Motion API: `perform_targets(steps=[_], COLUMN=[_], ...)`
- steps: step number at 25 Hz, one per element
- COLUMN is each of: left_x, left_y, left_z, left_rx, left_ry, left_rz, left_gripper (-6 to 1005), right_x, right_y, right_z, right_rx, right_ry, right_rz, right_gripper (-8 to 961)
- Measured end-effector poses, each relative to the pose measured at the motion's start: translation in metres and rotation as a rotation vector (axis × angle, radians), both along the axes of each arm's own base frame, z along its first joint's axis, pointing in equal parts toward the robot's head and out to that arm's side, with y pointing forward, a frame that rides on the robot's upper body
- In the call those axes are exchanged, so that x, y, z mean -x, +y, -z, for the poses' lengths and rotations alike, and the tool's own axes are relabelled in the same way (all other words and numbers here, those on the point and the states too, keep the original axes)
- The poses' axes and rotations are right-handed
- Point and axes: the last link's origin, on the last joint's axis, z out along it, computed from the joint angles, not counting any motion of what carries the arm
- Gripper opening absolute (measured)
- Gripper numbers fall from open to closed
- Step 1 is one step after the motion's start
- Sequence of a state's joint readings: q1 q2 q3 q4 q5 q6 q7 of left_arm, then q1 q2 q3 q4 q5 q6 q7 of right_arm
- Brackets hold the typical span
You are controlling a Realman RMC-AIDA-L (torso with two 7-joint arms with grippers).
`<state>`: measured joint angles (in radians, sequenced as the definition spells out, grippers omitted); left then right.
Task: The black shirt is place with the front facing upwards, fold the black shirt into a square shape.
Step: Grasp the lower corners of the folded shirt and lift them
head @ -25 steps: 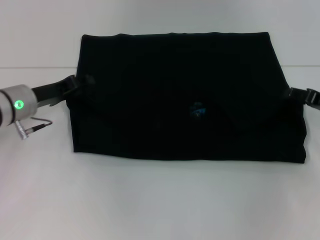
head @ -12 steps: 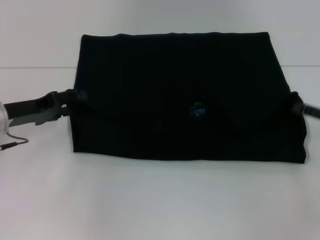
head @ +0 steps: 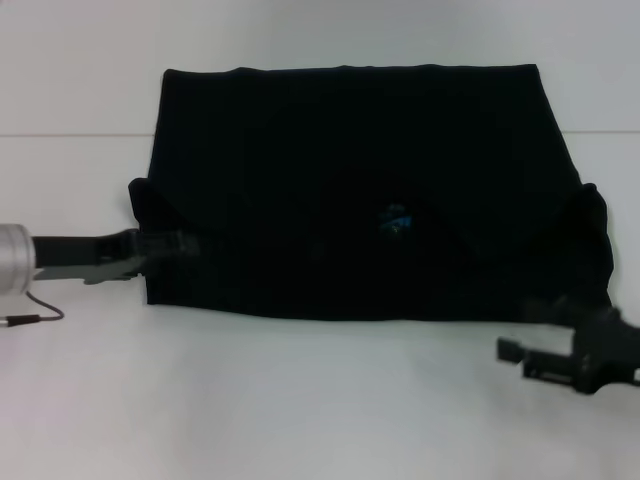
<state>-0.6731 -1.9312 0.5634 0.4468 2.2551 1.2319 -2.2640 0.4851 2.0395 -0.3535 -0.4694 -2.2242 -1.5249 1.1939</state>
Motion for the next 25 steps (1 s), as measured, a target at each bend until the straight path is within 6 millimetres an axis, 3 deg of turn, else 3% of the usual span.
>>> perform_targets(steps=[5, 13, 25], left_x=[-0.002, 0.000, -0.004], left_y=[0.005, 0.009, 0.005], left_z=[0.007, 0.003, 0.019], left_rx=[-0.018, -0.061, -0.011], left_ry=[0.039, 0.068, 0.081], left_rz=[0.007, 0.007, 0.021], left_gripper=[837, 836, 836], right_x=[0.004, 0.005, 0.005], right_y=[-0.003, -0.004, -0.003], right_z=[0.014, 0.014, 0.013], right_rx=[0.044, 0.049, 0.044], right_ry=[-0.033, -0.026, -0.020], right_rz=[-0.036, -0.035, -0.033], right_gripper=[781, 781, 784])
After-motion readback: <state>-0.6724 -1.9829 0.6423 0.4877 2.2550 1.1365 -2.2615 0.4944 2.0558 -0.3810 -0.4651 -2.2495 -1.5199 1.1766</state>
